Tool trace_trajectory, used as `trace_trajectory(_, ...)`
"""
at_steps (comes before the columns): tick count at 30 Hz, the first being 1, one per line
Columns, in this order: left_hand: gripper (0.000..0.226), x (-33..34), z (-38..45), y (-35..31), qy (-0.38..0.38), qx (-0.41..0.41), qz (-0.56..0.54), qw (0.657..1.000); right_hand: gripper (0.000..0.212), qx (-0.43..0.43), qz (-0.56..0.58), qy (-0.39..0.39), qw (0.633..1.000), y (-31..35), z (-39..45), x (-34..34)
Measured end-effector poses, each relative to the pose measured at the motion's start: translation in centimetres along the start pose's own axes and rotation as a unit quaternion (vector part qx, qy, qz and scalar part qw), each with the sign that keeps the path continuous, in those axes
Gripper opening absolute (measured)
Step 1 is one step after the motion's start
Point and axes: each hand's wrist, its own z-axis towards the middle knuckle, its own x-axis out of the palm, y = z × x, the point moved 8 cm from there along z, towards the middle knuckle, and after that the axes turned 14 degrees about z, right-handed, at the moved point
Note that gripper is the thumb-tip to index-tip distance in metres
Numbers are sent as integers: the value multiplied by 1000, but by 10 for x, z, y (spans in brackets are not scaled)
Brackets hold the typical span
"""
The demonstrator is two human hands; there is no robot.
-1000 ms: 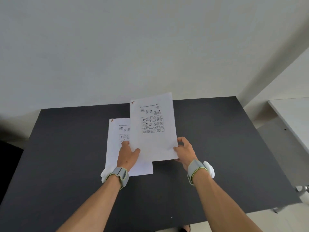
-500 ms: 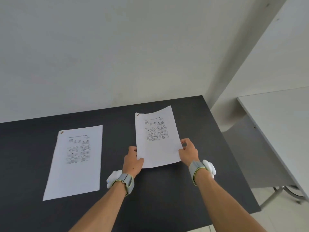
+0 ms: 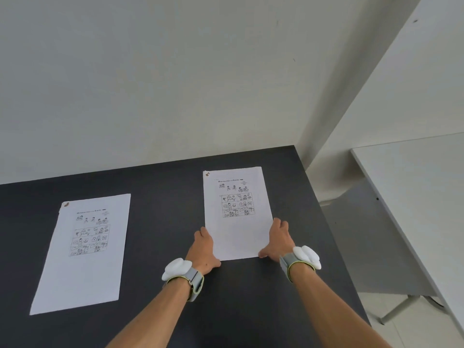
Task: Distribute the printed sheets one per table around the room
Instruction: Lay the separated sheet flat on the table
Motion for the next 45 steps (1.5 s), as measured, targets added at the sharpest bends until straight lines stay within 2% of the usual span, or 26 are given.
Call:
trace_trajectory(3, 81, -8, 5, -10, -7, 6, 7, 1000, 87, -16, -52, 1, 999, 0, 7, -5)
trace_trajectory(7, 71, -12, 11, -27, -22, 7, 20, 1000, 63, -28, -88, -33, 995, -4, 16, -17)
trace_trajectory(9, 68, -12, 14, -35, -31, 7, 23, 999, 61, -24, -88, -43, 995, -8, 20, -23)
trace_trajectory(20, 67, -10, 25, -50, -46, 5, 25, 999, 61, -21, -71, -58, 996, -24, 33, -38)
trace_trajectory(25, 67, -15, 17, -34, -90, 20, 71, 993, 84, -3, -152, -112, 982, -18, 26, -35)
trace_trajectory(29, 61, -24, 11, 3, -119, 22, 93, 988, 77, -58, -165, -103, 979, 17, 18, -10)
trace_trajectory(38, 55, -40, -15, 119, -138, -9, 44, 989, 39, -201, -115, -26, 973, 126, -17, 84)
trace_trajectory(43, 49, -36, -38, 221, -145, -66, 15, 987, 36, -246, -85, 36, 965, 186, -50, 164)
trace_trajectory(45, 47, -33, -43, 250, -142, -87, 4, 986, 36, -238, -56, 55, 968, 197, -58, 185)
